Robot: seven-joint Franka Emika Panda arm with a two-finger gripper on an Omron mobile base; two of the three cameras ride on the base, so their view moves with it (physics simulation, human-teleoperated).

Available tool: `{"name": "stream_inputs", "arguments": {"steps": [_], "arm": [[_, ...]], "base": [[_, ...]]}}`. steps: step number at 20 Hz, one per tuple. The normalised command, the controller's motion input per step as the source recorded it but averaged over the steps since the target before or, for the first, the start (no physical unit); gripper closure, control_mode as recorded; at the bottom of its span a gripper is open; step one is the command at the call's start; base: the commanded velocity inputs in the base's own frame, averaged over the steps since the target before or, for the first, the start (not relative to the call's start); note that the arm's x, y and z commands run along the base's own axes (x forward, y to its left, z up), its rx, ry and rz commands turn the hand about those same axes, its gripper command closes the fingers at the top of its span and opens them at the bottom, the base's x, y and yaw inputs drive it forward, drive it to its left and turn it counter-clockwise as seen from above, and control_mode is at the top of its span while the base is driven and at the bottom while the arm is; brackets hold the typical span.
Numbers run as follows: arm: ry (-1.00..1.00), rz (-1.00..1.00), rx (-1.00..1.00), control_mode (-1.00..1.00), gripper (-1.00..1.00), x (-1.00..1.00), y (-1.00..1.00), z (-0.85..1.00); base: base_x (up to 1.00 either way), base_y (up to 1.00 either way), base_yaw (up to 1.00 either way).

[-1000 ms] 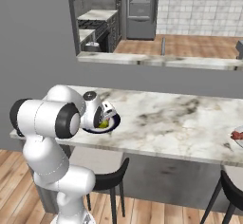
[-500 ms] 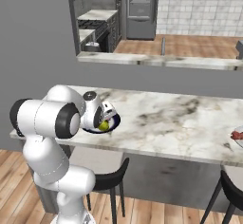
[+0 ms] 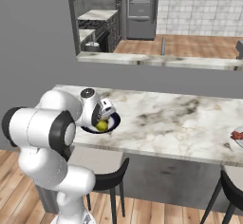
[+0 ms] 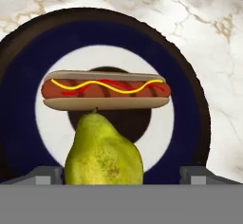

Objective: Pick up the pear and kiwi from the fridge and place one fruit on each plate on the dining counter.

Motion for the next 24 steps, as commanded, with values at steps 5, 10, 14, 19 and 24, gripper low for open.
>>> {"name": "stream_inputs", "arguments": {"steps": [5, 10, 14, 19, 24], "arm": [[0.0, -0.02, 0.02, -1.0, -1.0, -0.27, 0.12, 0.93], [0.09, -0.03, 0.05, -1.0, -1.0, -0.29, 0.02, 0.91], [0.17, -0.12, 0.07, -1.0, -1.0, -0.62, 0.01, 0.84], [0.17, -0.15, 0.07, -1.0, -1.0, -0.86, 0.02, 0.57], [0.04, -0.16, 0.0, -1.0, -1.0, -1.0, 0.0, 0.1]], "base": [[0.0, 0.0, 0.0], [0.0, 0.0, 0.0], [0.0, 0.0, 0.0], [0.0, 0.0, 0.0], [0.0, 0.0, 0.0]]}}
